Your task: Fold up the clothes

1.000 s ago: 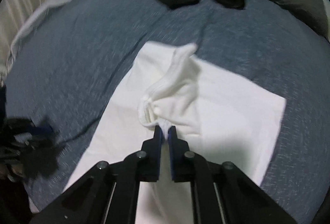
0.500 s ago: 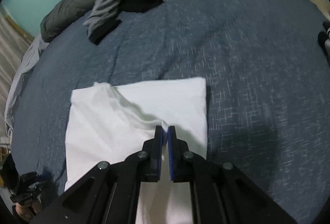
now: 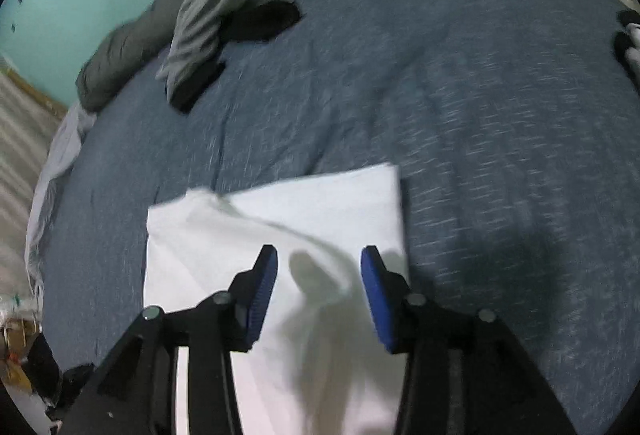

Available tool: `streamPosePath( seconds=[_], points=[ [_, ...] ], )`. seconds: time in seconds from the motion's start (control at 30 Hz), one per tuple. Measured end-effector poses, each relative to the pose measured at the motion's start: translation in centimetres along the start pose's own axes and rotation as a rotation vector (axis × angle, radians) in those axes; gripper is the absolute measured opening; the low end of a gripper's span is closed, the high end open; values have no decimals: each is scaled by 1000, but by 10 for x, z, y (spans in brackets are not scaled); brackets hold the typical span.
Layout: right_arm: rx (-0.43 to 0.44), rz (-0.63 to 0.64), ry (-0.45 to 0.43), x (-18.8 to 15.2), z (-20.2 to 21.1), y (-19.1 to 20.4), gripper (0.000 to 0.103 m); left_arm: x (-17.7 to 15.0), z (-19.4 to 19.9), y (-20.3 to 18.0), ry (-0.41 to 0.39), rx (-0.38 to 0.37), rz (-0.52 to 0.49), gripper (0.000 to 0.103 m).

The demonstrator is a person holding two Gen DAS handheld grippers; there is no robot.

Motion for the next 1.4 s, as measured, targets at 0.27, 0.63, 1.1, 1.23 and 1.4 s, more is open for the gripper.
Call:
streamPosePath(
  seconds=[0.27,0.63,1.1,1.23,1.4],
  points=[
    [-44,46,-21,-4,-3,2,8,0,-2,2,5,0,3,30],
    [-64,28,13,1,-11,-7,8,1,-4,2,8,0,2,30],
    [70,-16,55,-40,33,-14,37,1,-6,-12,11,-21,-21,30],
    [57,-9,86,-58,24,-15,9,0,-7,-13,12,-20,-25,30],
    [-21,-37,-10,-59,43,-30,3,1,-7,-13,10,-19,-25,30]
  ],
)
Point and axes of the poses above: each gripper's, at about its wrist camera, not at the fingertips, and z roughly against the way its jaws point, y to its left, x to its top, the point moved 2 cm from there along -z, roughly the way its jaws point, and after that the axes turned 4 degrees about z, right-handed, at the moved point
